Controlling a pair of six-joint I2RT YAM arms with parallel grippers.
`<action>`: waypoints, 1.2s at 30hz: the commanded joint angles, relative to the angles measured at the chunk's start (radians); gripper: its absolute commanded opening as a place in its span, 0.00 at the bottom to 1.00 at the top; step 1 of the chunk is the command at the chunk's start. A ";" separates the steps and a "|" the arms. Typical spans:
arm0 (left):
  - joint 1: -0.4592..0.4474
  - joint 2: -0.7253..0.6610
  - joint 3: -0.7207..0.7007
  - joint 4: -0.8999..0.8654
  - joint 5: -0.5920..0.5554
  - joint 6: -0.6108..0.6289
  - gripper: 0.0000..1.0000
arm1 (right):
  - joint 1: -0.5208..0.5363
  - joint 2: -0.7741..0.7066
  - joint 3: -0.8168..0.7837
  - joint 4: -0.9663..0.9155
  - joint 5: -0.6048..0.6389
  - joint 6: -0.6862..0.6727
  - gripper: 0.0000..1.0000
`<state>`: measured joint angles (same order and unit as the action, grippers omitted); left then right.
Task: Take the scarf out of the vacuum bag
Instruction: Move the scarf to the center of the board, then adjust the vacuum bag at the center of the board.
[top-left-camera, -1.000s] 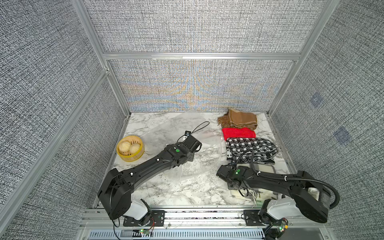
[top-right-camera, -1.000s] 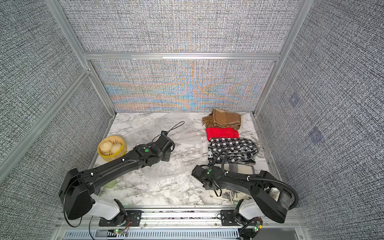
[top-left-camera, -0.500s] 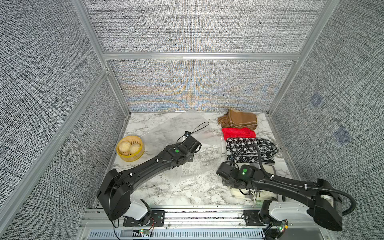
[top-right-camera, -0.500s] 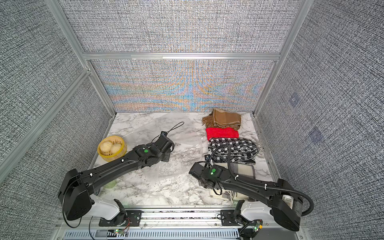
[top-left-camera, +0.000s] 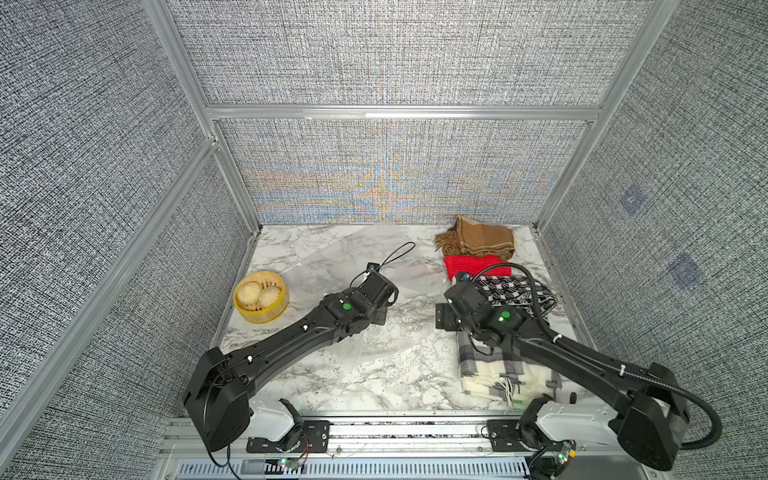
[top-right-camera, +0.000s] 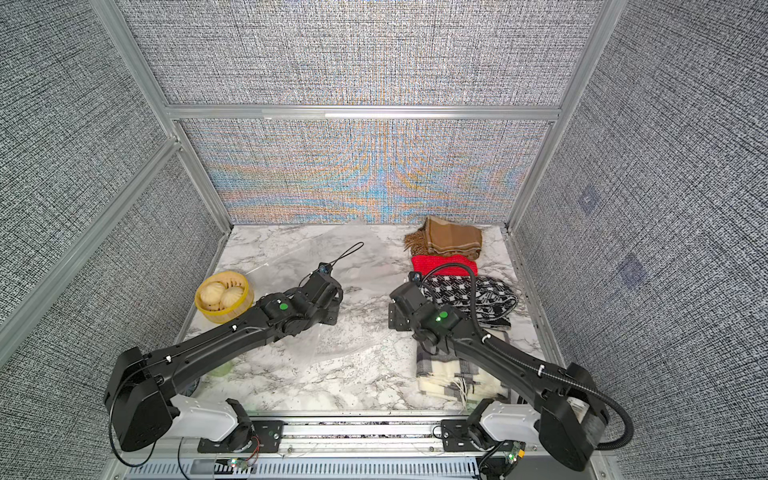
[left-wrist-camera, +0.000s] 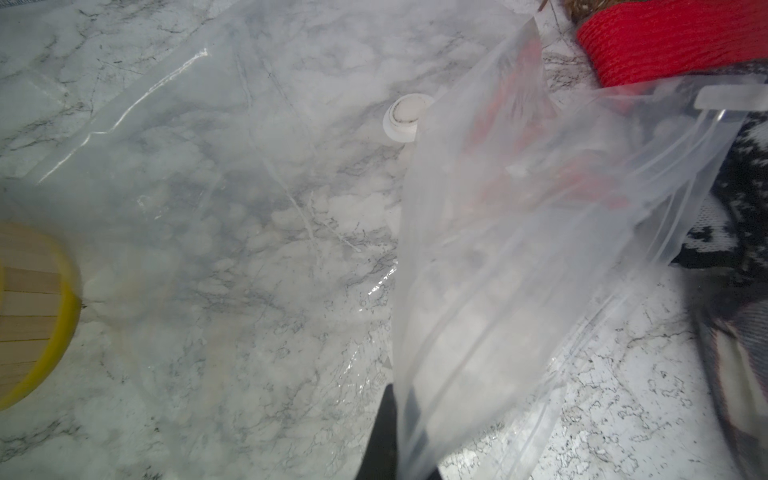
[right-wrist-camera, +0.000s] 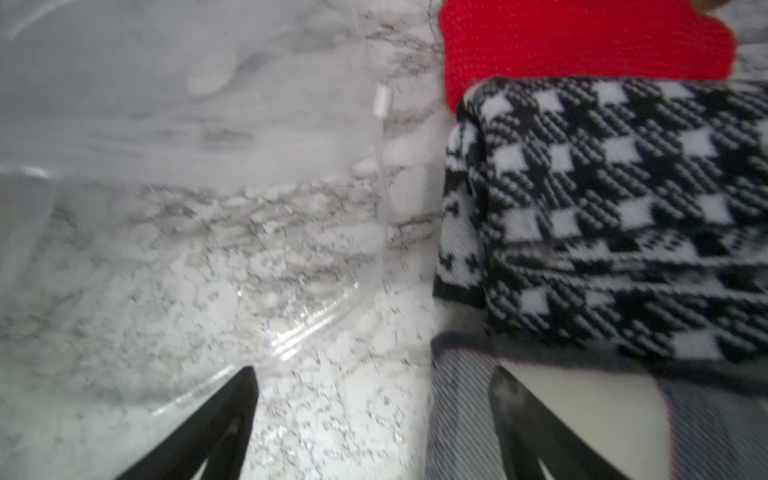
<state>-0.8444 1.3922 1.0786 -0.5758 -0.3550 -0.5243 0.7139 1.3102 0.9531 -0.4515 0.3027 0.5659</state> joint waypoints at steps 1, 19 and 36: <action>0.001 -0.011 0.000 0.022 0.026 -0.005 0.00 | -0.058 0.104 0.091 0.116 -0.171 -0.080 0.73; 0.001 -0.082 -0.038 0.080 0.139 0.013 0.17 | -0.180 0.593 0.442 0.100 -0.295 -0.166 0.47; -0.001 -0.045 -0.105 0.281 0.425 0.090 0.50 | -0.177 0.506 0.484 0.038 -0.333 -0.182 0.50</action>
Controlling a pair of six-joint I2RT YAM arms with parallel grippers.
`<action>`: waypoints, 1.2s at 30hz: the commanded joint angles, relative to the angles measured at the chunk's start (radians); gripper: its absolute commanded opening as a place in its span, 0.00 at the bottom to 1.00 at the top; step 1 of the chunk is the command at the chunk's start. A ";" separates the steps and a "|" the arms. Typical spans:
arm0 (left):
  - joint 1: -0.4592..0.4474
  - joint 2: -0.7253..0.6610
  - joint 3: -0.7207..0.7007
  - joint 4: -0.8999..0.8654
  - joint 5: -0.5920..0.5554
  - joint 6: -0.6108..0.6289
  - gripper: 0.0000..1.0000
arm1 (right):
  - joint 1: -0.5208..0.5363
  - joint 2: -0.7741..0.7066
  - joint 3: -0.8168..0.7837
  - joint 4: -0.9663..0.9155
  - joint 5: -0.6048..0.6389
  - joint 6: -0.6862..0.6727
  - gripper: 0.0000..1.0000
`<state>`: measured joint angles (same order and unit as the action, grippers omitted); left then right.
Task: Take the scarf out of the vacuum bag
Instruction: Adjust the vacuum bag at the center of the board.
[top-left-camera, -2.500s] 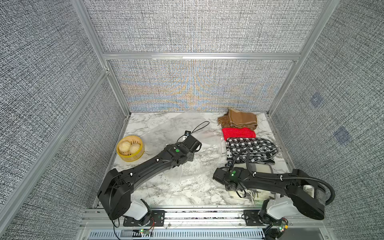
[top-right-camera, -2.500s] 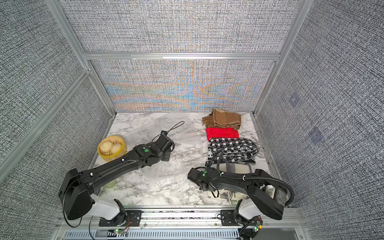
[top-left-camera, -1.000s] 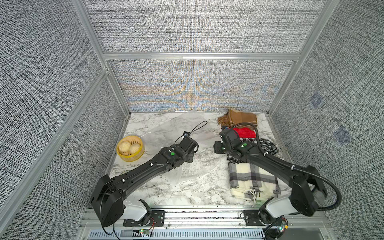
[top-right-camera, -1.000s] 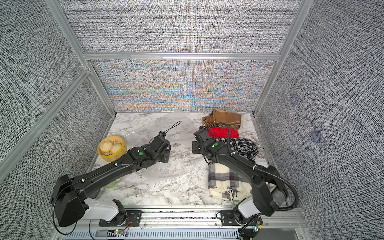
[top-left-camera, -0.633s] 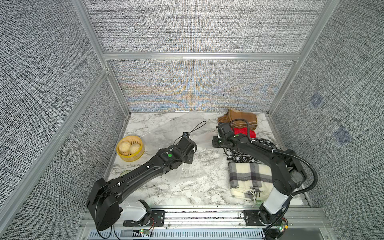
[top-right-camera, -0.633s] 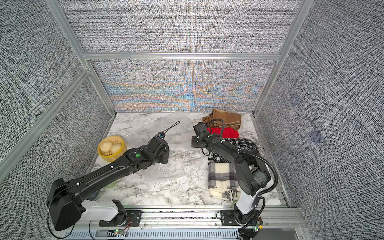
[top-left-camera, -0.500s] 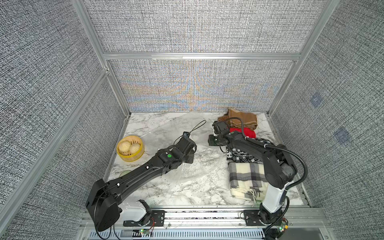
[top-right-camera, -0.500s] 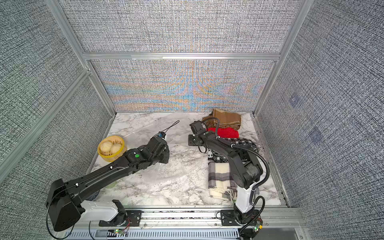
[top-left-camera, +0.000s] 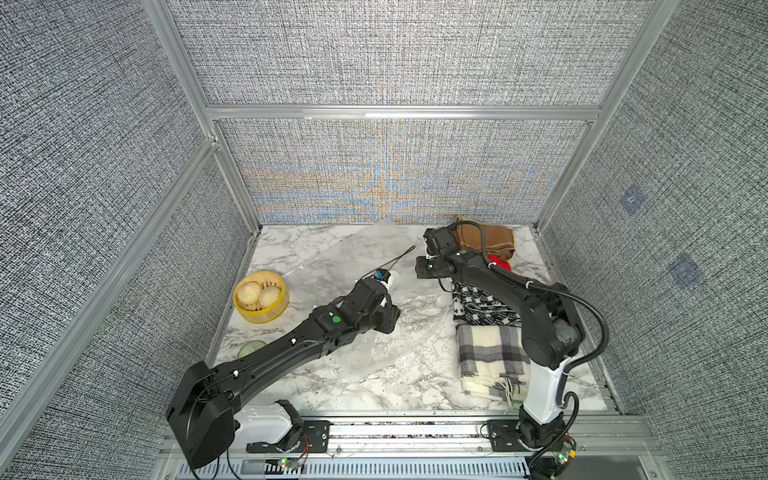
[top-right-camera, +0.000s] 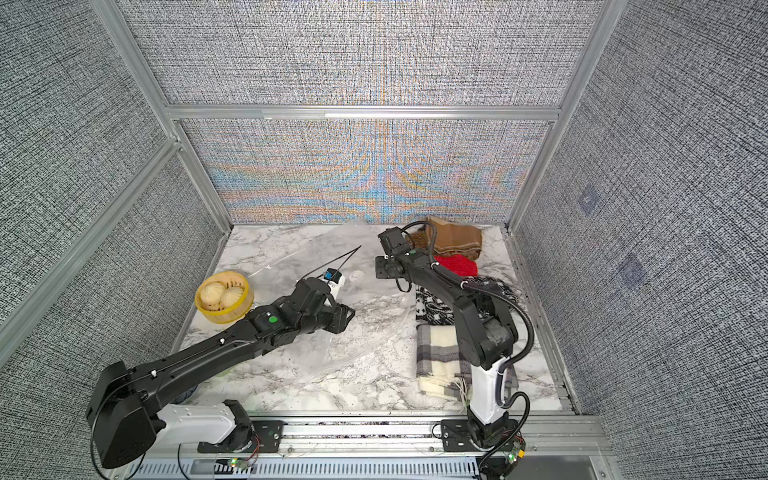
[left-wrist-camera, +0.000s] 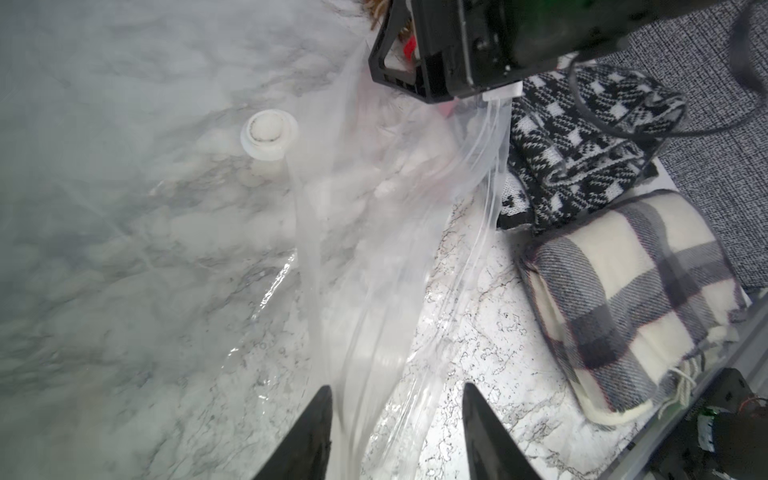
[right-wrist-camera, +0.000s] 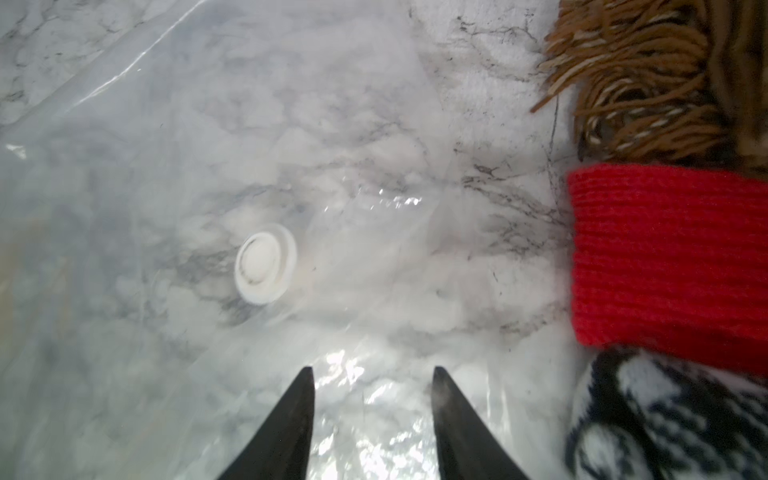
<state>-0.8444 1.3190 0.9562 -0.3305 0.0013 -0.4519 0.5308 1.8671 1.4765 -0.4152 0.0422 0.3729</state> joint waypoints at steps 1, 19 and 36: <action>-0.003 0.051 0.025 0.040 0.089 0.018 0.50 | 0.012 -0.080 -0.068 0.003 -0.108 0.028 0.51; -0.146 0.348 0.208 -0.108 -0.062 0.069 0.46 | -0.095 -0.495 -0.475 -0.091 0.147 0.120 0.65; -0.168 0.591 0.430 -0.364 -0.187 -0.016 0.49 | -0.218 -0.128 -0.241 0.146 -0.160 0.025 0.15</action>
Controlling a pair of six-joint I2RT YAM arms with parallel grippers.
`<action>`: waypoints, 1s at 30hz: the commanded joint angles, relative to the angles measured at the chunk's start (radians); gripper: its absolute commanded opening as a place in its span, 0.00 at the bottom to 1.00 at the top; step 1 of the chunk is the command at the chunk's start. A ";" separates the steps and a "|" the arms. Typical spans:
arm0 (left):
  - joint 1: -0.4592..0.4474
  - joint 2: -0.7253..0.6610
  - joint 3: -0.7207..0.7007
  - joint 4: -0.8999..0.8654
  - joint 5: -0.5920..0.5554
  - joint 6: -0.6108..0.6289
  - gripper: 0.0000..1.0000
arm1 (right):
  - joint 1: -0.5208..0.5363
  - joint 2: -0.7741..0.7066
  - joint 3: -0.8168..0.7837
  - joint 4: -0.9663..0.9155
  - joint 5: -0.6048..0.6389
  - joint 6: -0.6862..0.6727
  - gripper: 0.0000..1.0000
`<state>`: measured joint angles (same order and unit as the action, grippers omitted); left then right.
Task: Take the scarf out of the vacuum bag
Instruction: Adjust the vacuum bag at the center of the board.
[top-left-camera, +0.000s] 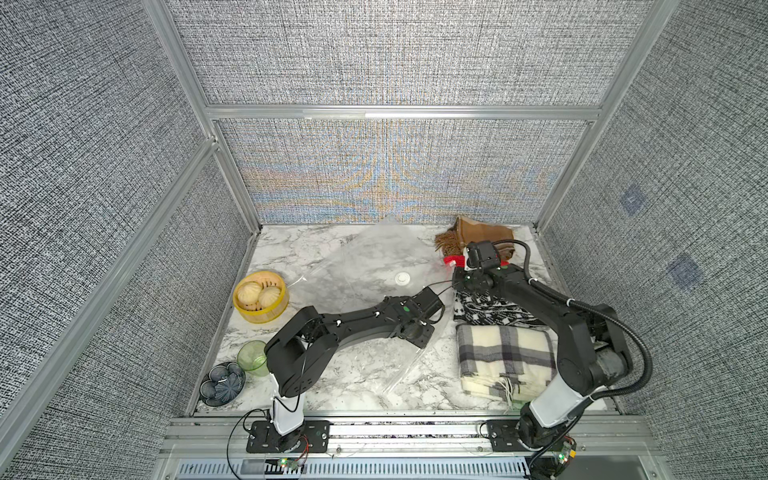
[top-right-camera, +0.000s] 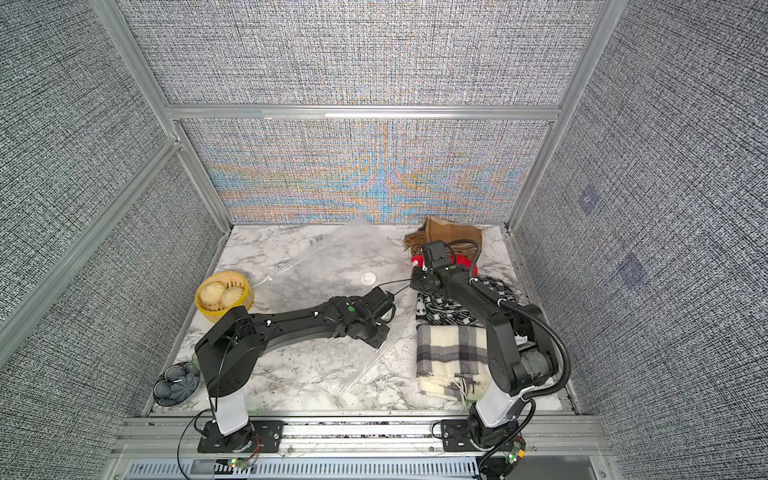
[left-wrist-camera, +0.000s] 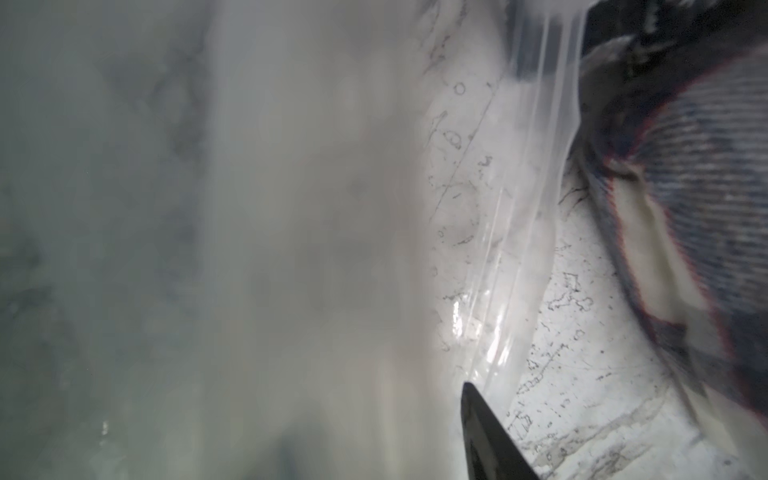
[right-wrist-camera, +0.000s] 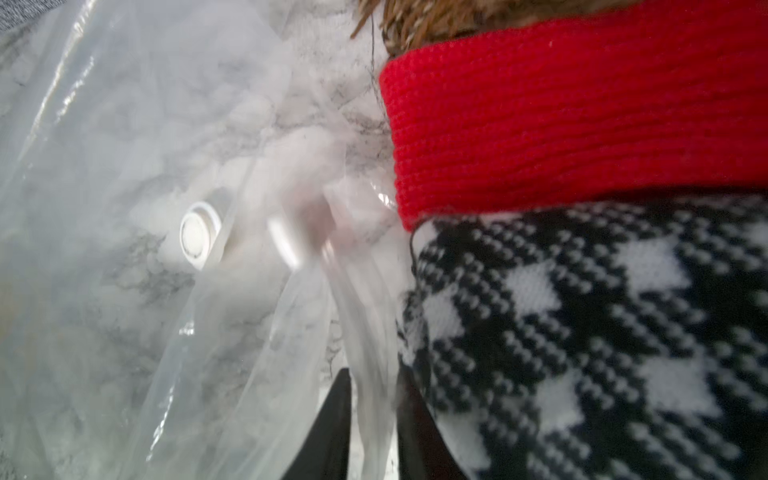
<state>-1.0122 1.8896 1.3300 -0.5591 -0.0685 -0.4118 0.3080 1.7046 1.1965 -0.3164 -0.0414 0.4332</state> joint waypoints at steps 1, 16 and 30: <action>0.001 0.021 0.064 -0.152 -0.144 -0.057 0.49 | 0.005 0.058 0.063 0.038 -0.086 -0.034 0.13; 0.063 -0.175 -0.098 0.018 -0.054 -0.057 0.62 | 0.084 0.338 0.345 0.015 -0.212 -0.041 0.00; 0.066 -0.339 -0.139 0.068 -0.070 -0.065 0.66 | -0.015 0.075 -0.083 0.078 -0.131 0.067 0.14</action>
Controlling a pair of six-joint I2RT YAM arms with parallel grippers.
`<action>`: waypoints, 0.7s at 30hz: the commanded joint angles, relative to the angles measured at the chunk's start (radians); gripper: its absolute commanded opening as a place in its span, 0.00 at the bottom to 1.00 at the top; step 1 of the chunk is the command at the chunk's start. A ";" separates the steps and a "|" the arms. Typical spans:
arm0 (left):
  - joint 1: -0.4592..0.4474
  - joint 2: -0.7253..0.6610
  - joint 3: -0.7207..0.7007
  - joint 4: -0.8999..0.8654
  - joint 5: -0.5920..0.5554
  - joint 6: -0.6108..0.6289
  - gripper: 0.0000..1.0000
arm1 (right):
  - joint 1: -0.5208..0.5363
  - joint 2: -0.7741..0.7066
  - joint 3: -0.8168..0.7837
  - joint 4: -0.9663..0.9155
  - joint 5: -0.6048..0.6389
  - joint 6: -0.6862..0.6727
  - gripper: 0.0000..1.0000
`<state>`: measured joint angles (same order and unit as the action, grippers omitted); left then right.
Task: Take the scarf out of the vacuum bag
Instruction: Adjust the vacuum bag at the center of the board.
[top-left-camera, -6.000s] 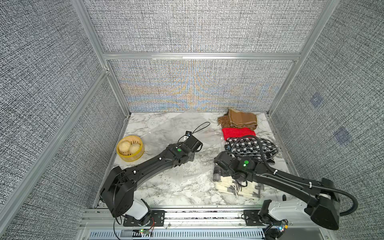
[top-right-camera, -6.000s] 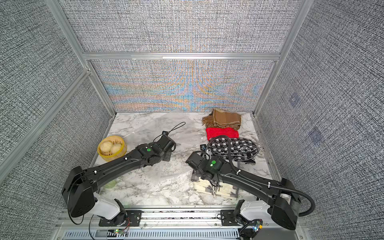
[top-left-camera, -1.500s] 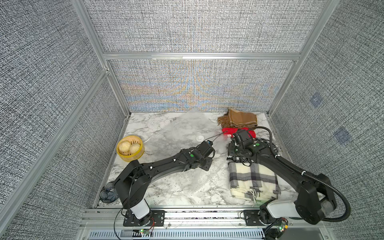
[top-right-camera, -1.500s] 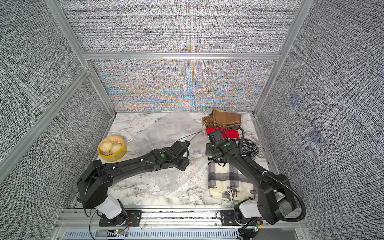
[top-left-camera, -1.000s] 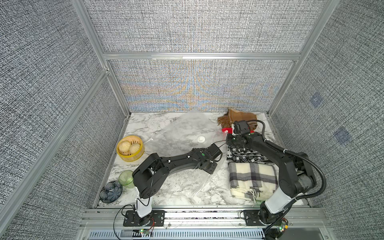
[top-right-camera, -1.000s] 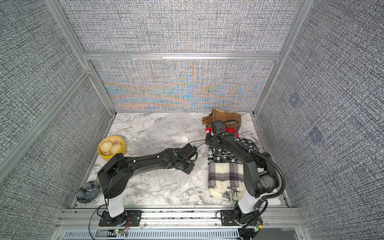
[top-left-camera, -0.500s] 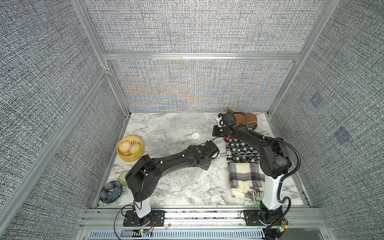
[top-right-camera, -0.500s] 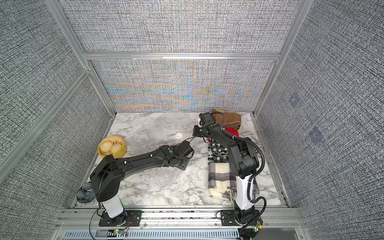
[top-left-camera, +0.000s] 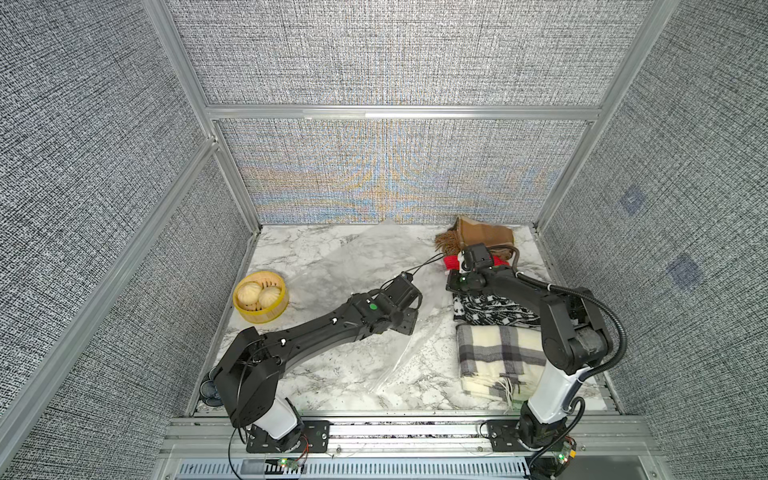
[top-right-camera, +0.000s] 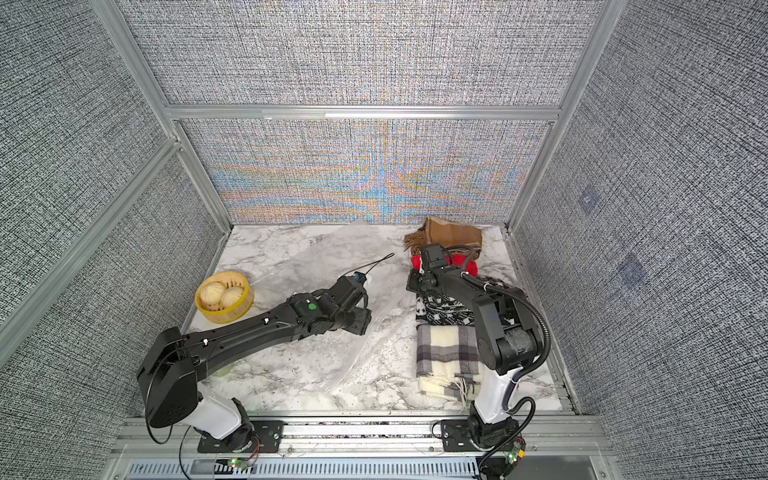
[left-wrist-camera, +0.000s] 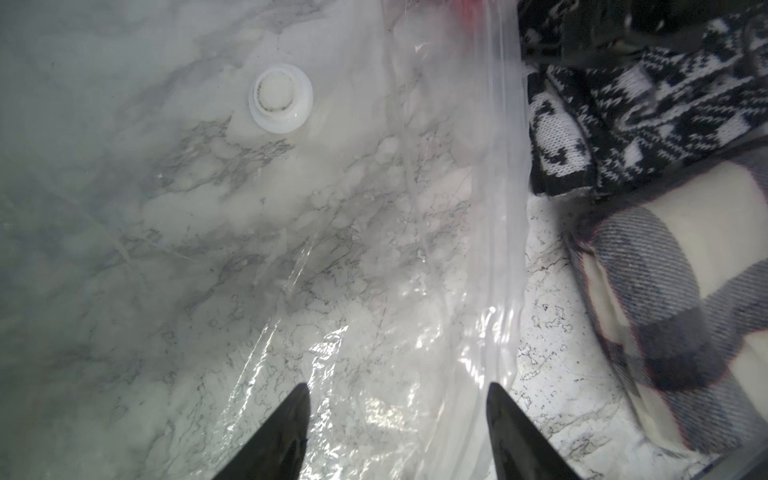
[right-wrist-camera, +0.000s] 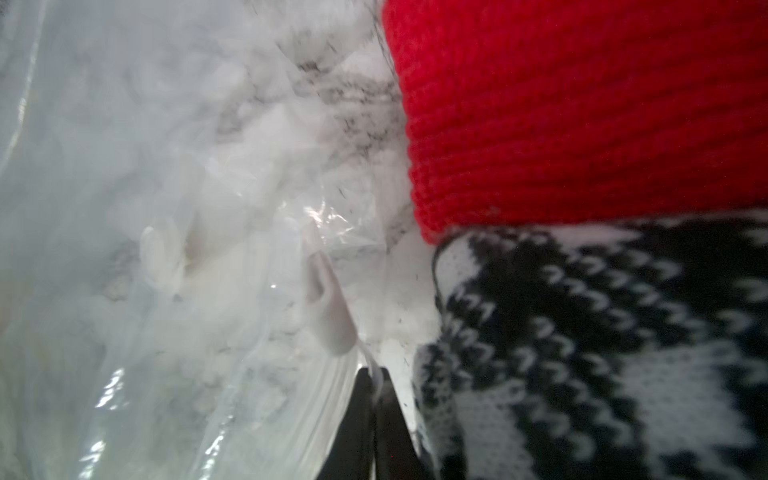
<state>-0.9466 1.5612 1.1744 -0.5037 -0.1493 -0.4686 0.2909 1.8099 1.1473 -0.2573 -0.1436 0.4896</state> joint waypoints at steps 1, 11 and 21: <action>0.002 -0.014 0.030 0.010 0.004 -0.011 0.66 | 0.002 -0.053 -0.054 0.039 -0.035 0.006 0.17; 0.074 0.101 0.160 0.116 -0.034 -0.057 0.54 | -0.005 -0.057 -0.039 0.107 -0.010 -0.025 0.16; 0.194 0.541 0.480 0.167 -0.015 0.037 0.59 | -0.010 0.019 -0.035 0.242 -0.140 -0.033 0.11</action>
<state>-0.7815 2.0327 1.6089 -0.3641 -0.1730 -0.4603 0.2798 1.8259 1.1133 -0.0956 -0.2371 0.4660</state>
